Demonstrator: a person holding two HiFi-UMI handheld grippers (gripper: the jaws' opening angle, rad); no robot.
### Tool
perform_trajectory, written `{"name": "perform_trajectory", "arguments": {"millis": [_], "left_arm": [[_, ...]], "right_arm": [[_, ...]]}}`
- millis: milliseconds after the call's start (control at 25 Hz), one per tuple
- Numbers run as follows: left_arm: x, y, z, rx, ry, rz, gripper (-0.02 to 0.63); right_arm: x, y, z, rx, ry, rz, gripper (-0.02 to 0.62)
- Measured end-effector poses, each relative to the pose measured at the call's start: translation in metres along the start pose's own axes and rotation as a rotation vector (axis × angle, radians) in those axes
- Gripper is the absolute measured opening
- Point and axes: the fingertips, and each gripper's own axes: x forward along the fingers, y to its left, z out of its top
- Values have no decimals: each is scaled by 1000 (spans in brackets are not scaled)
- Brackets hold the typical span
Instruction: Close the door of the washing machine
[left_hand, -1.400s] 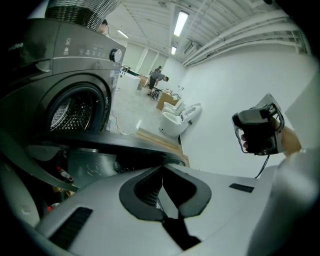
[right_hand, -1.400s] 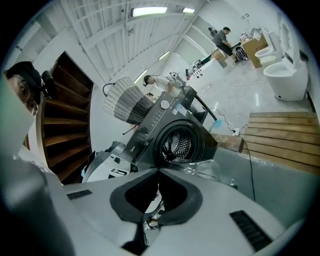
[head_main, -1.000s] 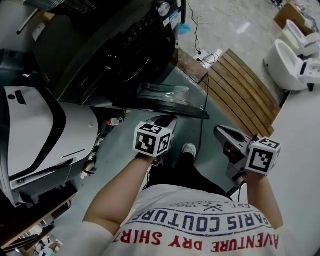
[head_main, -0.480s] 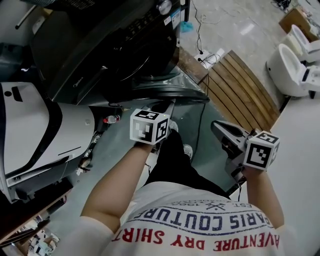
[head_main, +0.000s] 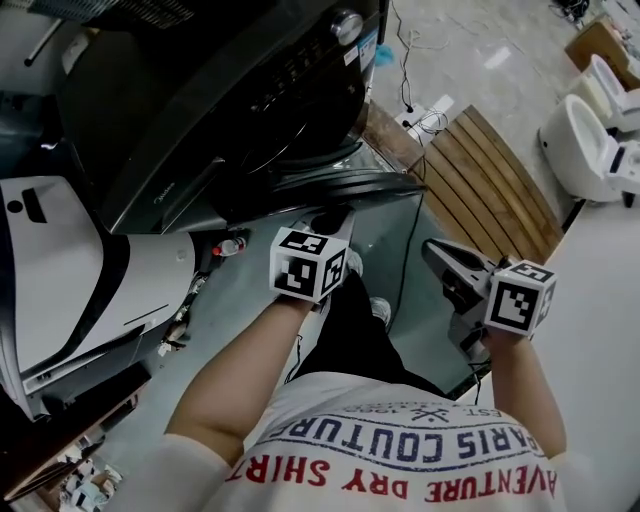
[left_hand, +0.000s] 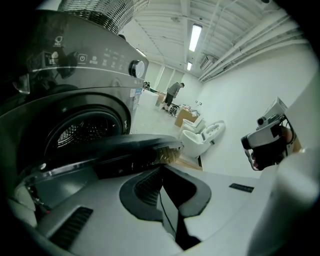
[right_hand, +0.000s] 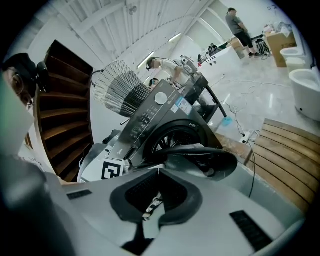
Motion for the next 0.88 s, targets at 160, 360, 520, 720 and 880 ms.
{"name": "perform_trajectory", "arguments": {"millis": [160,360,520,720,880], "left_arm": [[9,14,12,-13,-5,12,26],[13,29,34,-34,-38,48,26],[17,47,51,-59,-84,101,26],[21,70,71,-106,-128,155,26],[18,90,85,-139,-167,191,26]], "right_arm": [[15,-7,13,17,-6,-17,21],[27,-12,24,39,-19,-30,21],[32,-11,28,53,-20,-35,21],[35,-22,34,63,-13,-59,21],[45,-27,46,61,3,-75,21]]}}
